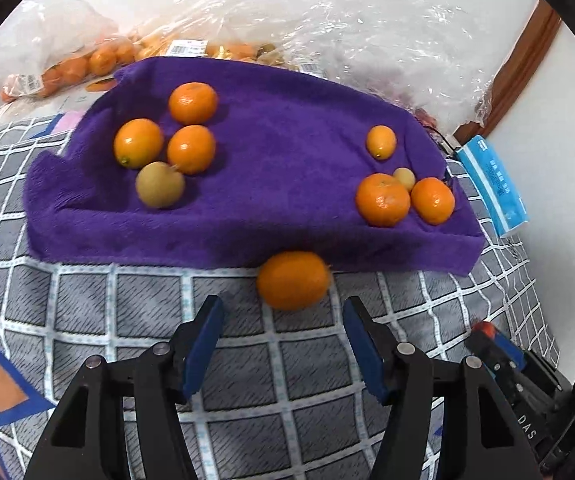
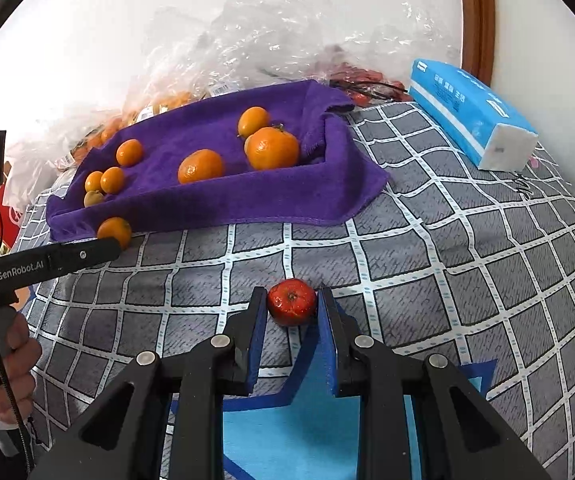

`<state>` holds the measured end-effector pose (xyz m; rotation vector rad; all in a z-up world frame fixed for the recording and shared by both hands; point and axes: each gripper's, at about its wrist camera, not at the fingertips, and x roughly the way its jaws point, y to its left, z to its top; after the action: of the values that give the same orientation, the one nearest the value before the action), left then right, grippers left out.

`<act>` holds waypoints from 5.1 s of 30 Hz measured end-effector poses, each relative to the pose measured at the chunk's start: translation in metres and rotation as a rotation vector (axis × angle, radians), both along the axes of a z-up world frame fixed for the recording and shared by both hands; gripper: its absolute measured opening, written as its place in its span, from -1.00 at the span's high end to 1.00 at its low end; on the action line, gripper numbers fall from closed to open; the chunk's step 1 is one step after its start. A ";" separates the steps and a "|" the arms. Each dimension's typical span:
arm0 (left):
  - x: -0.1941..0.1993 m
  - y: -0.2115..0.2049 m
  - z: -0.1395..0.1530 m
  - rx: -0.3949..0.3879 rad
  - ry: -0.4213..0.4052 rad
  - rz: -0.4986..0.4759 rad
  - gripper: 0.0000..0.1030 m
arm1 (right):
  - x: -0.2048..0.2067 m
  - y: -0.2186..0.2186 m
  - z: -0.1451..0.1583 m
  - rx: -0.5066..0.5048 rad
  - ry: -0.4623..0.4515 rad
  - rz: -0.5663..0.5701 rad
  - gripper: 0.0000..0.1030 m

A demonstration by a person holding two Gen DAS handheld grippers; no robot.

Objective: Organize fruits
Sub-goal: 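Grasp a loose orange with the left gripper while the right tool holds the tomato, then carry the orange in the left tool over the towel while the right tool carries the tomato there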

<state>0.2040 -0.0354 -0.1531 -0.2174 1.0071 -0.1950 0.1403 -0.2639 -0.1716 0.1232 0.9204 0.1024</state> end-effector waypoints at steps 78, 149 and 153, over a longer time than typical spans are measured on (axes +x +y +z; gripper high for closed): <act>-0.061 0.070 0.128 0.013 -0.143 0.049 0.29 | -0.014 0.067 0.127 -0.040 -0.182 0.040 0.51; 0.104 0.077 0.074 0.015 -0.061 0.028 0.29 | 0.155 0.075 0.050 -0.054 -0.064 0.092 0.51; 0.112 0.073 0.070 0.023 -0.050 0.021 0.29 | 0.162 0.077 0.042 -0.050 -0.052 0.101 0.51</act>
<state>0.3161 0.0377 -0.0834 -0.2008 0.9564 -0.1688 0.3018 -0.1871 -0.1295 0.0279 0.8763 0.1754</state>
